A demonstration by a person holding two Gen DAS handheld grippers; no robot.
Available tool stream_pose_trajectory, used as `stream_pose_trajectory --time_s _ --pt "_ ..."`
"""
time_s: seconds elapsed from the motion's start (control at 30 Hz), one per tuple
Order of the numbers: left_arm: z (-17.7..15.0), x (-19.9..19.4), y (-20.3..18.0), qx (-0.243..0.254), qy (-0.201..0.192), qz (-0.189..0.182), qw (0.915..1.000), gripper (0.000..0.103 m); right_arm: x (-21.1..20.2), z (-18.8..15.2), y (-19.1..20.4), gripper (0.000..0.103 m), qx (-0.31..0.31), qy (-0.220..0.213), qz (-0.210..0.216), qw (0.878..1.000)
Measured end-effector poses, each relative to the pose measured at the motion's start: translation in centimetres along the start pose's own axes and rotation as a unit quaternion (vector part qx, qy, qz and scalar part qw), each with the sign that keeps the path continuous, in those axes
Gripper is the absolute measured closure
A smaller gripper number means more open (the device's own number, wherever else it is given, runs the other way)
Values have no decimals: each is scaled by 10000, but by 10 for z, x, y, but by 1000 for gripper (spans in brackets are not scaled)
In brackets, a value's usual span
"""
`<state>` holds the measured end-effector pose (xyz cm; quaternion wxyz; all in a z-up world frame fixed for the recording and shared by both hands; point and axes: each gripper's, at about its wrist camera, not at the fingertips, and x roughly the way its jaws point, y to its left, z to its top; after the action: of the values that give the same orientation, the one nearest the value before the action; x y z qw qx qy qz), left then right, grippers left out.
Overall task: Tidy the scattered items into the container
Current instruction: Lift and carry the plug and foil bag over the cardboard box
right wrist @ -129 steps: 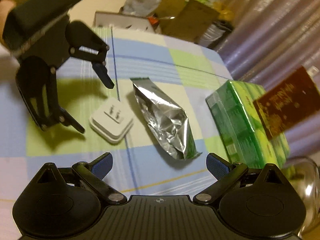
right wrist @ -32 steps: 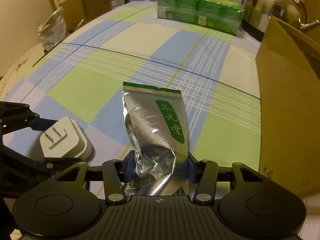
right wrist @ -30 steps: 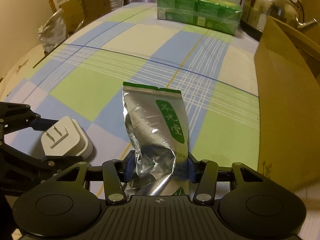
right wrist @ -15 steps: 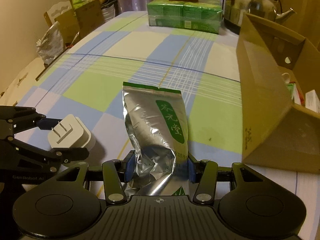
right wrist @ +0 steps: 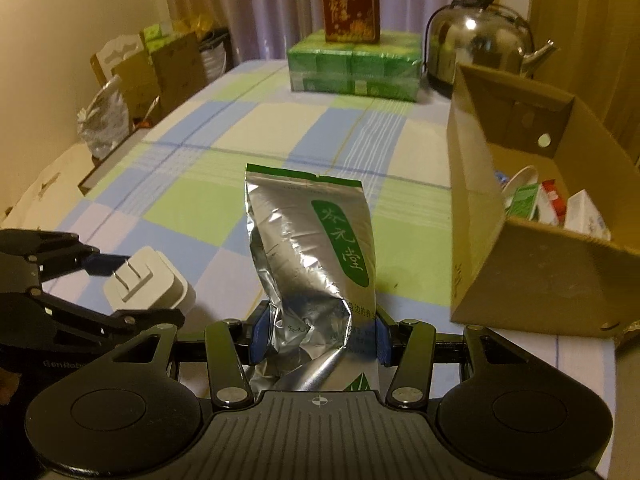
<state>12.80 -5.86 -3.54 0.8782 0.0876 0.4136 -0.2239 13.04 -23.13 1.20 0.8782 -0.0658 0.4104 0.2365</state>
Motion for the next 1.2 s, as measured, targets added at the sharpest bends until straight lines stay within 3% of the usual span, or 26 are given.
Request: stream_pose_trajectory --time_s 0.8,1.2 --pt "62 -14 -57 548 -498 -207 9970 43 -68 31 -50 56 274 -883 -408 9949" --pt "125 -5 -88 636 -806 -688 9923 43 -84 59 -129 56 662 -1104 -901 9876"
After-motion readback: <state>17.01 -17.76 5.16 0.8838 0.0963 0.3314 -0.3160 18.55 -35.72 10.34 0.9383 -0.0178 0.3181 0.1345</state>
